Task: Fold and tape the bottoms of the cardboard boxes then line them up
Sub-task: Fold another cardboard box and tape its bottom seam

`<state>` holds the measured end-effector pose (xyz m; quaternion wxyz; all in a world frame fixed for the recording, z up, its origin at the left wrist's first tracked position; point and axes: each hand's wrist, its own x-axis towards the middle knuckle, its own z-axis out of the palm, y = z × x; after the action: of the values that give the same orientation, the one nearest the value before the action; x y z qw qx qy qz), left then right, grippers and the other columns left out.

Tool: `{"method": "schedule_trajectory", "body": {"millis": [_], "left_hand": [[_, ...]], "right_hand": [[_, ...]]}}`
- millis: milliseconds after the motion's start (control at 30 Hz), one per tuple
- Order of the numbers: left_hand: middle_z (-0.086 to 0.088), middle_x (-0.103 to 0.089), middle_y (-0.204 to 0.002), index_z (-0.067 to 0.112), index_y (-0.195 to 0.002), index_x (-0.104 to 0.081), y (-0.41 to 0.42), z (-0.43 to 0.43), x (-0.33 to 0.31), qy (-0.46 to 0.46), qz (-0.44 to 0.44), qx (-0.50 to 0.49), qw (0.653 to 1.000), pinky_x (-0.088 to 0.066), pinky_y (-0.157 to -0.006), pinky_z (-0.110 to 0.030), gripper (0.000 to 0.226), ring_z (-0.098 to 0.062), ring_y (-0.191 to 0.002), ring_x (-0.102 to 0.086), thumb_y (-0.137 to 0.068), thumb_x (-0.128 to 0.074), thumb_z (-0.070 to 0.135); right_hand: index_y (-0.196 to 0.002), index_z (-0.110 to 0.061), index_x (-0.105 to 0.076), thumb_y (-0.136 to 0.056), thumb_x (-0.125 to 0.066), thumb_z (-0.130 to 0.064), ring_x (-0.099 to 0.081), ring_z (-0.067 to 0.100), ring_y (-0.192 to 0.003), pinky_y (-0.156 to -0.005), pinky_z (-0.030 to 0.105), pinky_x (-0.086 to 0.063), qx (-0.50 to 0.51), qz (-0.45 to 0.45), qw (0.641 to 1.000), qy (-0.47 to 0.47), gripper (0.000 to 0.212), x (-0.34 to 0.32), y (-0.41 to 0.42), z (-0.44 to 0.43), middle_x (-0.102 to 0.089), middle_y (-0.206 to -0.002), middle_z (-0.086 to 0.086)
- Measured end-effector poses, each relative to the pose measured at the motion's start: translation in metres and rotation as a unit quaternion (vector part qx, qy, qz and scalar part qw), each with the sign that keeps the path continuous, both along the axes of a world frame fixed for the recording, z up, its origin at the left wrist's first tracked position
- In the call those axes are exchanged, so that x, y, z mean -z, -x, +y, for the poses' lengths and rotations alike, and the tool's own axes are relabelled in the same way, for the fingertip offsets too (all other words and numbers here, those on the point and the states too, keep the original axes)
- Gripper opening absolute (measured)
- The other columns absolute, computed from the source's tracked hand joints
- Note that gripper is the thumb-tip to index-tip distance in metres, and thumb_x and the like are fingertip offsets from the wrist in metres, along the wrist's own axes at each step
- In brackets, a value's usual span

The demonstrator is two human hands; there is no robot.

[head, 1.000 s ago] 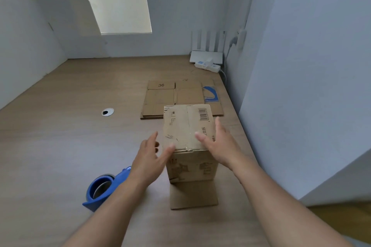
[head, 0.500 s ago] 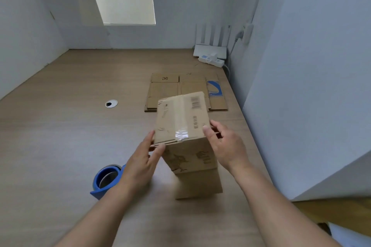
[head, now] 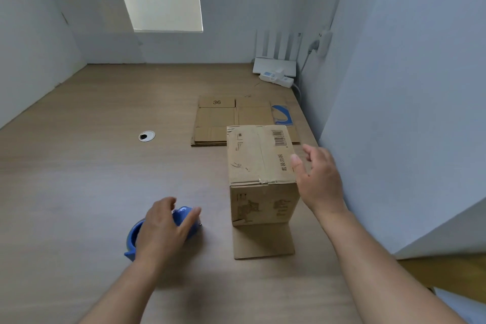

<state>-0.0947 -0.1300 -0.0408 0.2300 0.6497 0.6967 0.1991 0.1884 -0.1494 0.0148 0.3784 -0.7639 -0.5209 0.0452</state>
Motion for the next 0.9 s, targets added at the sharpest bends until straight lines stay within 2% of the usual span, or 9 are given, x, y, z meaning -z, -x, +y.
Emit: {"method": "schedule_trajectory", "body": {"millis": [67,133,267,333,400,533,700,800,900], "left_hand": [[-0.004,-0.055,-0.118,0.011,-0.118,-0.052,0.012,-0.001,0.009,0.055,0.133,-0.002,0.990,-0.044,-0.084,-0.032,0.065,-0.021,-0.107,-0.053,-0.079,-0.059,0.063],[0.000,-0.057,-0.108,0.015,-0.110,-0.048,0.017,-0.001,0.014,0.115,0.186,0.008,0.976,-0.047,-0.072,-0.030,0.061,-0.019,-0.094,-0.056,-0.079,-0.057,0.066],[0.003,-0.057,-0.085,0.011,-0.110,-0.036,0.014,0.003,0.015,0.141,0.181,-0.036,0.973,-0.040,-0.058,-0.028,0.062,-0.019,-0.074,-0.054,-0.081,-0.059,0.061],[0.004,-0.057,-0.084,0.010,-0.117,-0.038,0.014,0.005,0.014,0.155,0.189,-0.054,0.968,-0.039,-0.058,-0.026,0.068,-0.018,-0.075,-0.054,-0.080,-0.061,0.061],[0.006,-0.058,-0.084,0.017,-0.112,-0.050,0.019,0.007,0.013,0.181,0.201,-0.034,0.962,-0.039,-0.059,-0.025,0.056,-0.016,-0.078,-0.056,-0.078,-0.062,0.060],[0.008,-0.059,-0.085,0.023,-0.090,-0.055,0.029,0.015,-0.003,0.164,0.135,0.011,0.977,-0.043,-0.063,-0.027,0.042,-0.014,-0.079,-0.057,-0.074,-0.066,0.060],[0.004,-0.064,-0.085,0.027,-0.088,-0.062,0.027,0.012,-0.067,0.098,-0.083,0.055,0.990,-0.045,-0.064,-0.031,0.031,-0.018,-0.078,-0.060,-0.069,-0.081,0.043],[0.003,-0.068,-0.084,0.029,-0.089,-0.067,0.019,0.006,-0.100,0.080,-0.101,0.109,0.986,-0.049,-0.069,-0.034,0.029,-0.020,-0.079,-0.063,-0.066,-0.084,0.037],[0.006,-0.069,-0.085,0.029,-0.091,-0.067,0.007,0.001,-0.118,0.078,-0.082,0.158,0.981,-0.050,-0.068,-0.030,0.031,-0.016,-0.078,-0.064,-0.065,-0.084,0.036]], "right_hand": [[-0.122,-0.005,-0.057,-0.092,-0.042,-0.040,-0.054,0.023,-0.110,-0.083,0.026,-0.042,-0.006,-0.039,0.996,-0.085,0.049,-0.008,0.009,0.002,-0.057,-0.120,0.011],[-0.115,-0.002,-0.060,-0.091,-0.042,-0.036,-0.057,0.026,-0.106,-0.084,0.025,-0.042,-0.026,-0.062,0.987,-0.146,0.046,-0.012,0.018,0.005,-0.060,-0.114,0.014],[-0.107,0.000,-0.064,-0.091,-0.044,-0.027,-0.060,0.026,-0.102,-0.089,0.017,-0.040,-0.065,-0.085,0.976,-0.192,0.037,-0.014,0.032,0.008,-0.063,-0.107,0.015],[-0.106,0.000,-0.065,-0.092,-0.044,-0.026,-0.060,0.024,-0.101,-0.087,0.018,-0.042,-0.078,-0.099,0.972,-0.196,0.035,-0.012,0.036,0.006,-0.064,-0.106,0.013],[-0.104,-0.001,-0.066,-0.091,-0.046,-0.024,-0.059,0.020,-0.101,-0.087,0.018,-0.043,-0.093,-0.109,0.968,-0.205,0.033,-0.011,0.039,0.005,-0.064,-0.105,0.013],[-0.101,-0.004,-0.066,-0.090,-0.050,-0.026,-0.060,0.016,-0.094,-0.082,0.016,-0.046,-0.138,-0.103,0.964,-0.202,0.030,-0.012,0.042,-0.001,-0.065,-0.101,0.008],[-0.105,-0.011,-0.065,-0.083,-0.056,-0.042,-0.054,0.004,-0.079,-0.068,0.015,-0.048,-0.194,0.031,0.968,-0.159,0.038,-0.024,0.048,-0.011,-0.060,-0.093,-0.005],[-0.118,-0.021,-0.059,-0.078,-0.063,-0.046,-0.054,0.003,-0.089,-0.075,0.019,-0.049,-0.225,0.139,0.961,-0.083,0.048,-0.035,0.056,-0.015,-0.057,-0.102,-0.015],[-0.129,-0.023,-0.052,-0.082,-0.069,-0.035,-0.054,0.003,-0.095,-0.081,0.020,-0.049,-0.270,0.179,0.946,-0.028,0.052,-0.045,0.061,-0.016,-0.057,-0.115,-0.014]]}}
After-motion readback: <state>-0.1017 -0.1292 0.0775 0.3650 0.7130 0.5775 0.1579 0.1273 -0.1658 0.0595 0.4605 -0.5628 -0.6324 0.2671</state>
